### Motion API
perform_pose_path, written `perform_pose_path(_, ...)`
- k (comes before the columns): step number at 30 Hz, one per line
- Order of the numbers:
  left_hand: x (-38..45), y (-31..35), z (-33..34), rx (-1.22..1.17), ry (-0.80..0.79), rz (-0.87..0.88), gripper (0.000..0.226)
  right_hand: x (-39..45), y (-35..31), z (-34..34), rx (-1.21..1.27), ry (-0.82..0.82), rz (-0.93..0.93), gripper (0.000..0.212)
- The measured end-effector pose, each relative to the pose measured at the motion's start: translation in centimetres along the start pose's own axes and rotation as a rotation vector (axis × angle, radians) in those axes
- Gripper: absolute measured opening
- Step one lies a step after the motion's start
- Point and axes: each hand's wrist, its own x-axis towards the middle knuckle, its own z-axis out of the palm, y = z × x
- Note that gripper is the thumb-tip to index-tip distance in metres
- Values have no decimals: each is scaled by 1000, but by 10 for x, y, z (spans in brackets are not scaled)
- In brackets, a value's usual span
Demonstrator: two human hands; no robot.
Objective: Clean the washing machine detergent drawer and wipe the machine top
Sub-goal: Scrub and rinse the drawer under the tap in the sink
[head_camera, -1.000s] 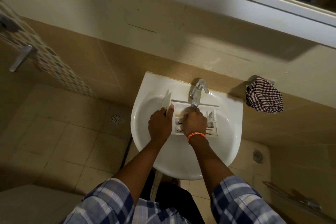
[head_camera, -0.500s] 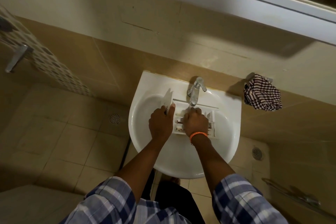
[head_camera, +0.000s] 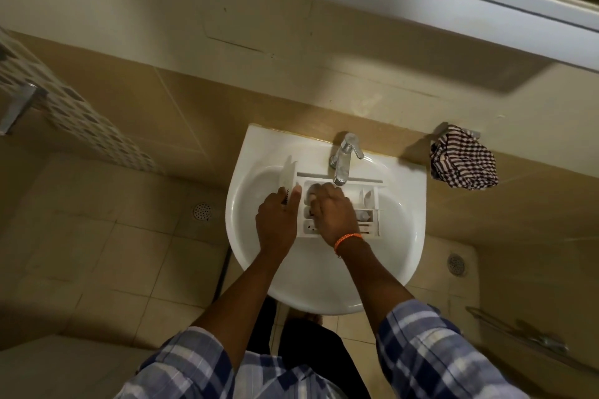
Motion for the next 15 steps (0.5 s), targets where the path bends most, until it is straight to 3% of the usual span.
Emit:
perform_pose_path(3, 0, -1, -2, 58, 12, 0, 58, -5, -5, -1, 147, -110, -175, 27)
perform_pose_path(5, 1, -2, -7, 30, 20, -7, 50, -11, 15, -8, 98, -80, -196, 28)
perform_pose_path(7, 1, -2, -10, -9, 33, -16, 41, -16, 34, -17, 81, -14, 9, 42)
perform_pose_path(9, 0, 1, -8, 12, 35, 10, 49, -14, 41, -18, 91, -10, 266, 55)
perform_pose_path(11, -1, 5, -3, 70, 46, 39, 58, -7, 33, -11, 95, -40, 325, 56)
perform_pose_path(15, 8, 10, -4, 125, 39, 69, 68, 0, 10, -6, 256, -106, -5, 37)
